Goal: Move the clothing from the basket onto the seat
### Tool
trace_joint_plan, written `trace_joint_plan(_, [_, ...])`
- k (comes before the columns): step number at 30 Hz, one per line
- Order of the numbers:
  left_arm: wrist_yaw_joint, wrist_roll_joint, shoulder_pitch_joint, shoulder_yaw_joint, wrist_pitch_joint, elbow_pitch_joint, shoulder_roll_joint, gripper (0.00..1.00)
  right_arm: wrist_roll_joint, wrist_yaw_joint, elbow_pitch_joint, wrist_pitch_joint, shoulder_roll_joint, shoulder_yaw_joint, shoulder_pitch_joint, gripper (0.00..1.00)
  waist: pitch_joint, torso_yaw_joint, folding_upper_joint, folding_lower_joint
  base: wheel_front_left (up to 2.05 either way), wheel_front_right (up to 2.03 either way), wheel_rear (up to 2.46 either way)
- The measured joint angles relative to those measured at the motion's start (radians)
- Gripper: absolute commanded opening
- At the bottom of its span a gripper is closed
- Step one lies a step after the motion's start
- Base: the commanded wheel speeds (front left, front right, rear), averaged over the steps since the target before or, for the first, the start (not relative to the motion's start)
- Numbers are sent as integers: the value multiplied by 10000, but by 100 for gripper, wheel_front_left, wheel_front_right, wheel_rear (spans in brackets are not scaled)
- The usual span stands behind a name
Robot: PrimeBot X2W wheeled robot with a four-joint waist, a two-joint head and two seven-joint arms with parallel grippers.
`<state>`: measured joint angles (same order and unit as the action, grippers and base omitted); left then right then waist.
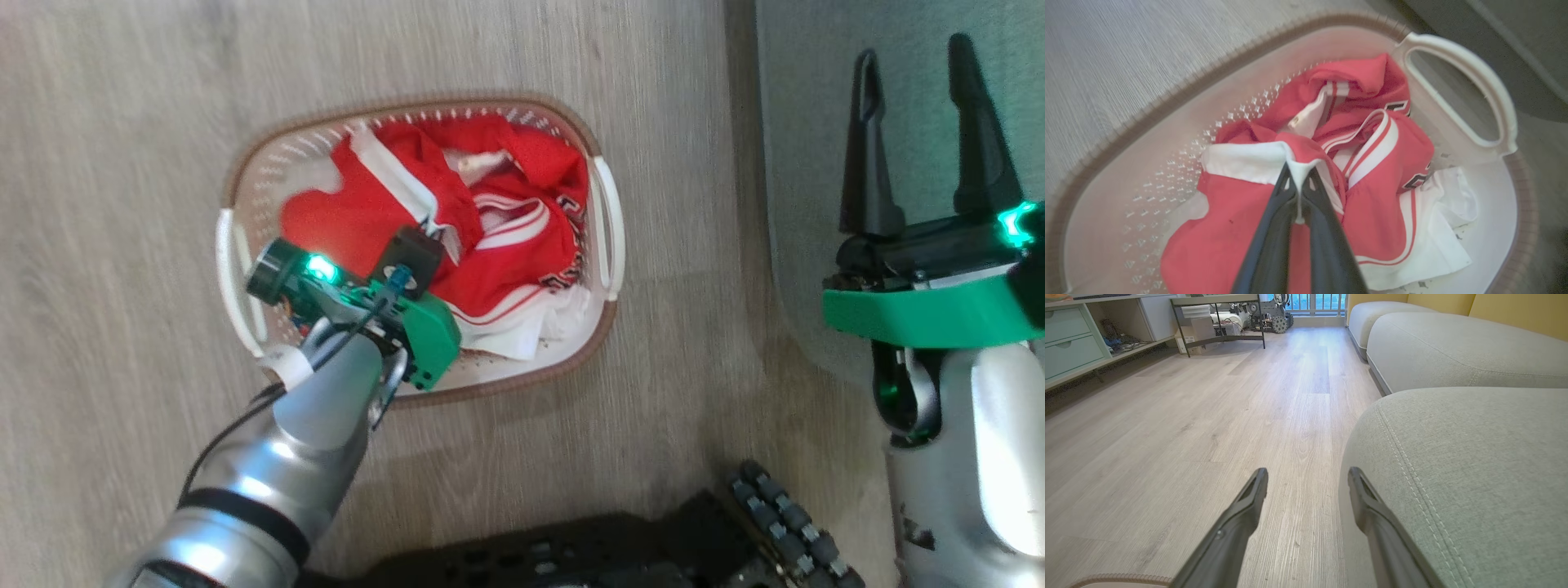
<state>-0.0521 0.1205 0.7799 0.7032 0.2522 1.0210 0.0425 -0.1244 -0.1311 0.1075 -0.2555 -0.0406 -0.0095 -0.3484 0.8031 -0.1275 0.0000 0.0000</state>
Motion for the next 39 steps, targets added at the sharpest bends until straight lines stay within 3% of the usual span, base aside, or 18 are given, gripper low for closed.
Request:
trace_joint_plan(8, [115, 201, -997, -174, 0, -1505, 17, 0, 48, 2, -865, 0, -2, -38, 343, 100, -1523, 365, 0, 0, 0, 0, 0])
trace_joint_plan(19, [976, 786, -2413, -428, -2, -2740, 15, 0, 119, 0, -2182, 2, 0, -182, 2239, 100, -4852, 995, 1, -1, 0, 0, 0])
trace_joint_plan(30, [1402, 1206, -2517, -428, -2, -3526, 4, 0, 119, 2, -2621, 2, 6, -4, 3697, 100, -7713, 1293, 1, -1, 0, 0, 0])
trace_joint_plan(39, [1488, 1916, -1615, -69, -109, -3958, 0, 0, 119, 2, -2642, 2, 6, 407, 3822, 100, -8774, 1363, 1, -2, 0, 0, 0])
